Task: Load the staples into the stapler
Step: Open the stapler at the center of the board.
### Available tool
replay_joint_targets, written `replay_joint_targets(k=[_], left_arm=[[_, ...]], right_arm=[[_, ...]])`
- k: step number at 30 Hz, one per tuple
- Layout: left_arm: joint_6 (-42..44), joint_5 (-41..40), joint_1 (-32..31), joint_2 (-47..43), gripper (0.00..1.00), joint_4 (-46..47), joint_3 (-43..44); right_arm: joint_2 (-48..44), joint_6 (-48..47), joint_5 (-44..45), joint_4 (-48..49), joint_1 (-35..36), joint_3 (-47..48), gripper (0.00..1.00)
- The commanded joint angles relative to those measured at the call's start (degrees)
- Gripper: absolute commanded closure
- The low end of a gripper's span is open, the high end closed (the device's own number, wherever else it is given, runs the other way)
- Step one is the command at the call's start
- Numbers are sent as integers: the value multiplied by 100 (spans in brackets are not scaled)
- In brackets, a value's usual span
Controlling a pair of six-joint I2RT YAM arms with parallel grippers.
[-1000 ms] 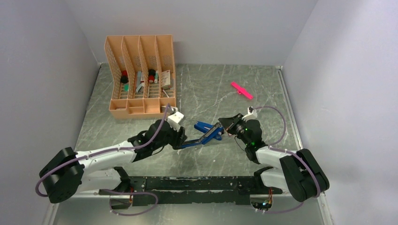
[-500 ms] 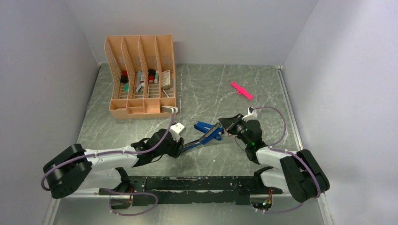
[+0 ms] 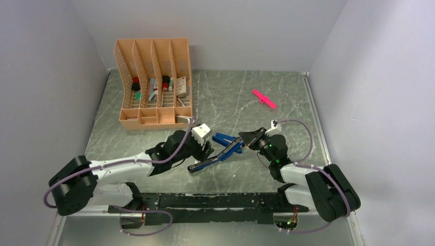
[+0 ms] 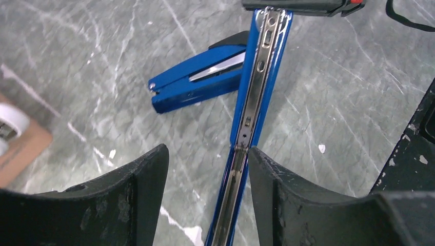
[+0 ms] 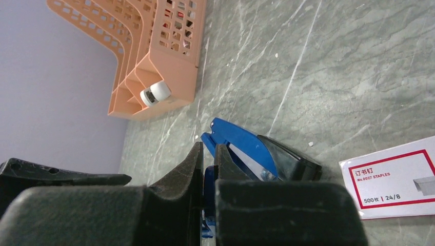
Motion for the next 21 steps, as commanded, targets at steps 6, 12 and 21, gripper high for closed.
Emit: replay_joint_targets(k=[6, 12, 21], left_arm=[[655, 1335, -51, 1210, 32, 1014, 558], [776, 1381, -175, 1769, 32, 1100, 815], [795, 1021, -350, 2425, 46, 909, 1079]], right_arm=[[144, 169, -310, 524, -38, -126, 100], [154, 174, -330, 541, -38, -141, 100], [215, 172, -446, 659, -38, -143, 100]])
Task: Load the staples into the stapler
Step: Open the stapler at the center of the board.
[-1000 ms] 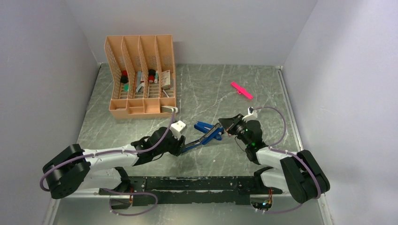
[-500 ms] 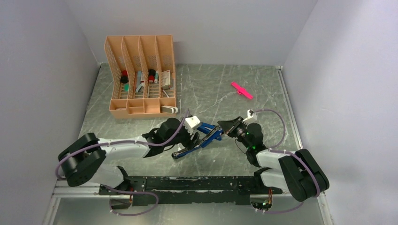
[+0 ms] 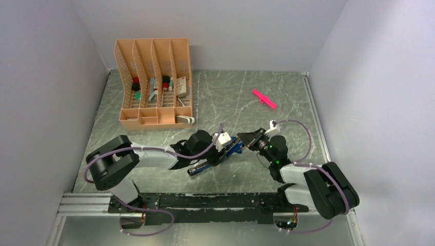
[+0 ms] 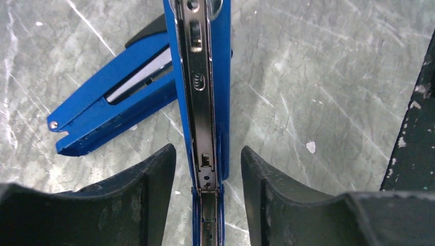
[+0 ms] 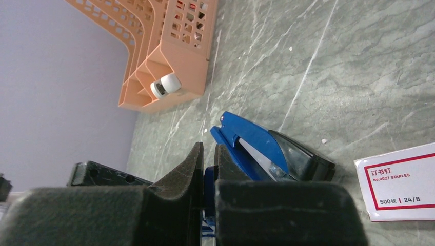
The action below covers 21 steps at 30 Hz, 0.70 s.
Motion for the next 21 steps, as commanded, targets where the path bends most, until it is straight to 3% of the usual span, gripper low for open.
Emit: replay_joint_targets(k=[1, 5, 13, 17, 21], left_arm=[[91, -111, -67, 203, 48, 106, 190], [58, -401, -76, 323, 65, -276, 364], [148, -107, -81, 302, 92, -594, 483], [316, -226, -76, 72, 93, -1283, 596], [572, -265, -76, -314, 93, -1979, 641]], right_arm=[[54, 38, -157, 261, -36, -58, 100], [39, 38, -177, 309, -38, -71, 100], [-76, 0, -166, 268, -38, -116, 99], [-413, -30, -116, 134, -41, -146, 78], [-1092, -252, 115, -591, -47, -53, 63]])
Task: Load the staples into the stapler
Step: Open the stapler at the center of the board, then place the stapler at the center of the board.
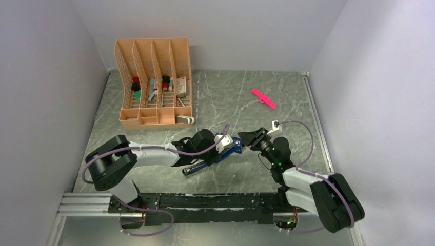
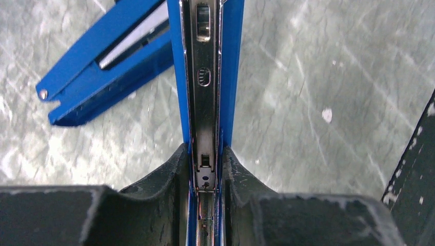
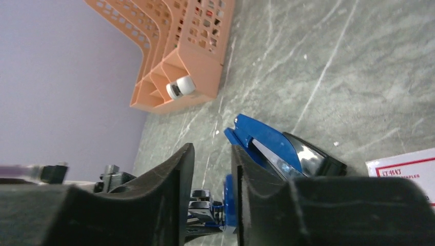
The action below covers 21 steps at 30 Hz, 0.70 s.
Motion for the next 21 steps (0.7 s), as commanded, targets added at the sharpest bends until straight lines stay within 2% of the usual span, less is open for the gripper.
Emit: replay_joint_targets(k=[1, 6, 9, 14, 21], left_arm=[[441, -76, -28, -570, 93, -970, 194], [987, -6, -28, -981, 92, -1694, 167], [1441, 379, -31, -1159, 90, -2063, 249], [2322, 845, -28, -1270, 92, -2697, 553], [3433, 682, -28, -944, 93, -3868, 918]], right_arm=[[-791, -269, 257, -635, -47, 70, 60], [-1701, -628, 645, -1589, -48, 177, 54], [-1960, -768, 687, -1826, -47, 224, 54], [-2011, -775, 620, -1834, -44, 220, 53], [-2024, -803, 483, -1864, -44, 220, 54]])
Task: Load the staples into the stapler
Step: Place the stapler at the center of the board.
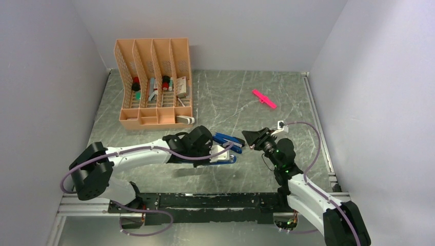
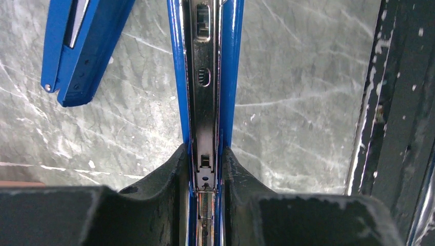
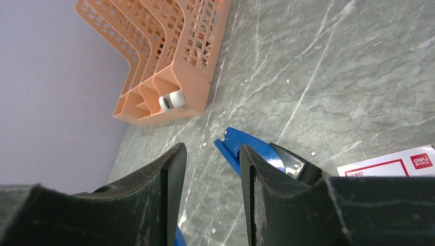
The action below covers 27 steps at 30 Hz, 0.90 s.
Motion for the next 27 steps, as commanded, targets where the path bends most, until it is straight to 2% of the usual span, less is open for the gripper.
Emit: replay_joint_targets(k=[1, 7, 12, 14, 18, 23, 27], left_arm=[[1049, 43, -30, 208, 93, -861, 341], [1499, -325, -28, 474, 93, -965, 225], [1700, -278, 11, 706, 93, -1093, 358], [1704, -248, 38, 800, 90, -1088, 382], [1682, -302, 43, 932, 80, -1003, 275], [1664, -289, 49, 857, 58, -881, 151], [1708, -259, 59, 689, 50, -864, 115]], right_arm=[[-54, -103, -82, -44, -42, 100, 53], [80, -163, -271, 3, -47, 148, 53], [233, -118, -388, 113, -46, 117, 53], [322, -104, -456, 204, -47, 110, 53], [546, -78, -575, 368, -48, 99, 53], [824, -48, -655, 600, -45, 109, 53], [971, -47, -746, 690, -45, 146, 54]])
